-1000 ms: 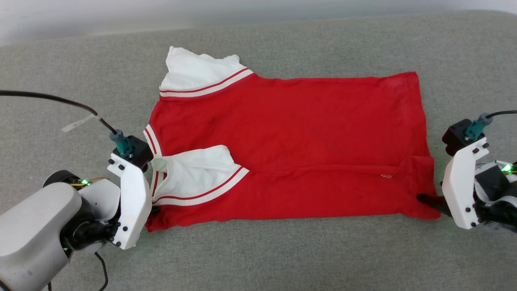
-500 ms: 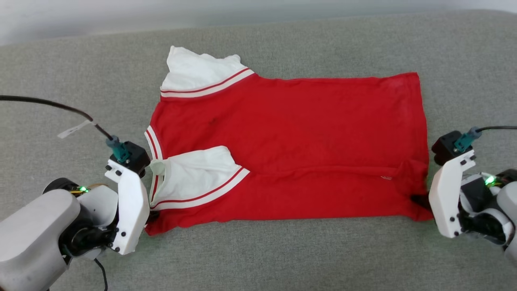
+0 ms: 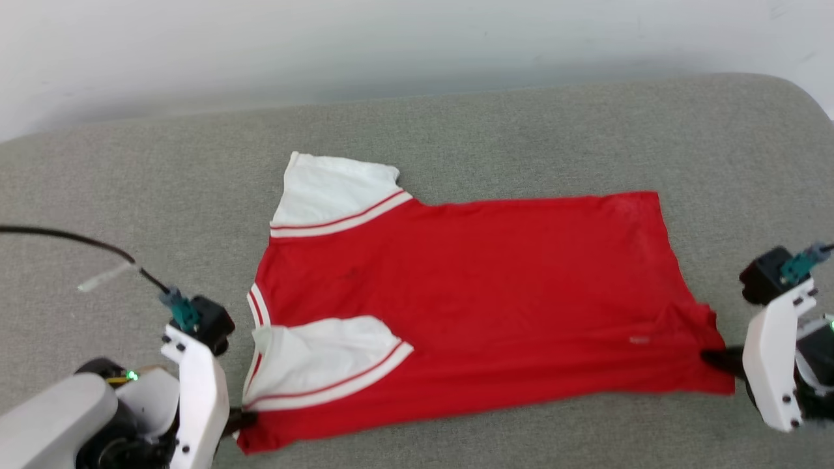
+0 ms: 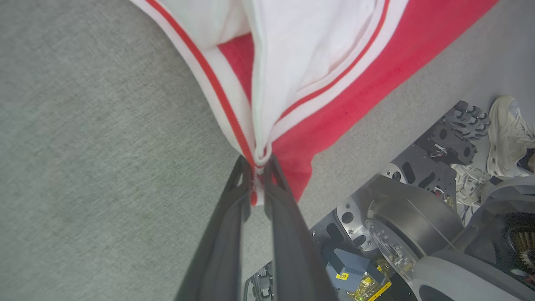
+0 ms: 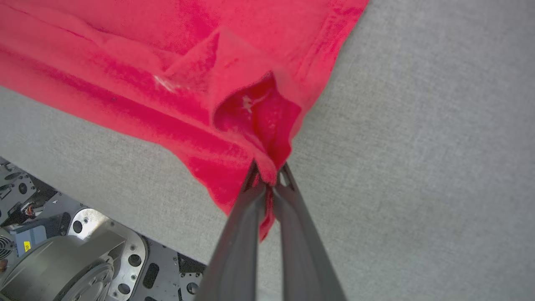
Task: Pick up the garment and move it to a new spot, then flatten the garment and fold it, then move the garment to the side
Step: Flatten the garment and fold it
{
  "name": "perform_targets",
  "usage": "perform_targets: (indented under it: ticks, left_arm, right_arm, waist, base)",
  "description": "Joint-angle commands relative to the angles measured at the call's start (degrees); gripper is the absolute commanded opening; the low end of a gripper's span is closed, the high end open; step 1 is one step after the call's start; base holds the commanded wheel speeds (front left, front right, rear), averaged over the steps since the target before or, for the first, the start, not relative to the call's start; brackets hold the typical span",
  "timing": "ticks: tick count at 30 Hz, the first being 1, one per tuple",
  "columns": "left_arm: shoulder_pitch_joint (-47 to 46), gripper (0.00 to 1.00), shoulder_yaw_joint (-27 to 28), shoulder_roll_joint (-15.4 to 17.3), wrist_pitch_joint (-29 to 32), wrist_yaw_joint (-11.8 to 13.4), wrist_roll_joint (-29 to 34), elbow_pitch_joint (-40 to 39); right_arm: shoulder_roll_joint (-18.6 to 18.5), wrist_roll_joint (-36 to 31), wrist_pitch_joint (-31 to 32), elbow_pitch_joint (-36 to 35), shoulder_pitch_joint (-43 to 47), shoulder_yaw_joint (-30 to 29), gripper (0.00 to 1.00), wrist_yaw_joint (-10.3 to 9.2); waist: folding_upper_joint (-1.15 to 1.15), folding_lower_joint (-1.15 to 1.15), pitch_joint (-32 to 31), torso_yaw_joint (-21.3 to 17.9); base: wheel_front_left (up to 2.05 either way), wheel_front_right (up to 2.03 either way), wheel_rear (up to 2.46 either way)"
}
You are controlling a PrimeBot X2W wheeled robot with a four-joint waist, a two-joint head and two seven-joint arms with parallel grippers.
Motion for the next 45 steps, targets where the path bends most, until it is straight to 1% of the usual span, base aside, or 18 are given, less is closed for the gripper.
perform_targets:
  ticks: [1,4,9,10,11,12,13,16,20,24,27,30,33,36,38,40,43,45]
  left_arm:
    - [1.7,0.0,-0.5,0.8,-0.2,0.6,-0.2,-0.8]
    - [3.6,0.0,-1.2,1.1,-0.7,1.4,-0.2,-1.6]
    - [5.3,0.0,-2.3,0.2,-1.4,2.0,0.3,-0.6]
    - [5.4,0.0,-2.4,0.0,-1.6,2.1,0.4,-0.3]
    - [5.4,0.01,-2.5,-0.1,-1.9,2.2,0.8,0.2]
    - [5.1,0.73,-2.3,-0.2,-2.4,2.3,1.2,0.4]
    - [4.8,1.0,-1.9,-0.3,-2.9,2.3,1.1,0.6]
    - [4.0,1.0,-1.3,0.0,-3.6,2.1,1.5,0.8]
    - [2.4,1.0,-0.2,1.4,-4.7,2.2,2.8,0.1]
    - [-0.3,1.0,1.7,2.5,-6.8,2.8,5.1,-0.7]
    - [-2.3,1.0,3.4,2.9,-9.2,3.6,6.7,-0.5]
    - [-5.0,1.0,5.3,2.9,-11.5,4.5,8.7,0.2]
    - [-7.6,1.0,6.9,1.9,-13.5,5.3,9.9,1.4]
    - [-10.7,1.0,9.1,1.3,-14.1,5.3,9.3,2.6]
    - [-12.7,1.0,9.9,1.1,-13.4,4.8,9.0,3.6]
    - [-15.4,1.0,10.9,0.7,-12.6,4.6,8.9,4.4]
    - [-19.3,1.0,11.5,0.5,-10.5,4.2,9.7,5.5]
    - [-22.1,1.0,12.0,-0.1,-8.4,3.7,9.0,6.5]
  right_arm:
    - [-1.1,0.4,0.8,-0.7,1.7,0.6,0.0,-0.06]
    - [-1.7,0.0,1.5,-1.2,3.1,1.3,0.0,-0.06]
    - [0.4,-0.8,1.4,1.2,5.0,2.3,0.0,-0.06]
    - [0.8,-1.0,1.2,1.7,5.1,2.4,0.03,-0.06]
    - [1.2,-1.1,0.8,2.2,5.3,2.3,0.41,-0.06]
    - [1.6,-1.1,0.2,2.5,5.3,2.0,1.0,-0.06]
    - [1.9,-0.9,-0.4,2.7,5.3,1.7,1.0,-0.06]
    - [1.8,-1.3,-1.6,2.7,4.7,1.1,1.0,-0.05]
    - [1.2,-3.1,-6.1,1.1,3.5,-0.2,1.0,-0.05]
    - [0.9,-6.5,-13.3,-1.0,2.5,-2.9,1.0,-0.05]
    - [2.4,-9.5,-19.8,-1.1,2.2,-6.8,1.0,-0.05]
    - [4.6,-13.2,-26.1,-0.7,2.4,-12.0,1.0,-0.05]
    - [7.7,-18.0,-31.8,-0.7,3.7,-17.9,1.0,-0.05]
    - [11.6,-22.8,-36.6,-1.7,5.6,-24.7,1.0,-0.05]
    - [14.5,-26.2,-39.2,-3.2,7.5,-29.4,1.0,-0.05]
    - [17.3,-29.6,-40.5,-5.9,10.3,-32.8,1.0,-0.05]
    - [21.2,-33.5,-40.9,-10.7,13.8,-37.3,1.0,-0.05]
    - [23.9,-35.7,-40.6,-14.0,16.0,-39.7,1.0,-0.05]
  waist:
    - [0.0,0.0,-0.2,-0.2]
    - [0.0,0.0,-0.1,-0.5]
    - [0.0,0.0,0.6,-0.7]
    - [0.0,0.0,0.7,-0.7]
    - [0.0,0.0,0.8,-0.6]
    - [0.0,0.0,0.8,-0.6]
    - [0.0,0.0,0.8,-0.6]
    - [0.0,0.0,0.5,-0.5]
    - [0.0,0.0,-0.3,-0.5]
    - [0.0,0.0,-0.8,-0.8]
    - [0.0,0.0,-0.6,-1.4]
    - [0.0,0.0,0.3,-2.1]
    - [0.0,0.0,1.7,-3.0]
    - [0.0,0.0,3.6,-3.9]
    - [0.0,0.0,5.1,-4.4]
    - [0.0,0.0,6.8,-4.9]
    - [0.0,0.0,9.6,-5.8]
    - [0.0,0.0,11.5,-6.2]
  base:
    - [0.0,0.0,0.0]
    - [0.0,0.0,0.0]
    - [0.0,0.0,0.0]
    - [0.0,0.0,0.0]
    - [0.0,0.0,0.0]
    - [0.0,0.0,0.0]
    - [0.0,0.0,0.0]
    - [0.0,0.0,0.0]
    - [0.0,0.0,0.0]
    - [0.0,0.0,0.0]
    - [0.0,0.0,0.0]
    - [0.0,0.0,0.0]
    - [0.0,0.0,0.0]
    - [0.0,0.0,0.0]
    - [0.0,0.0,0.0]
    - [0.0,0.0,0.0]
    - [0.0,0.0,0.0]
    - [0.0,0.0,0.0]
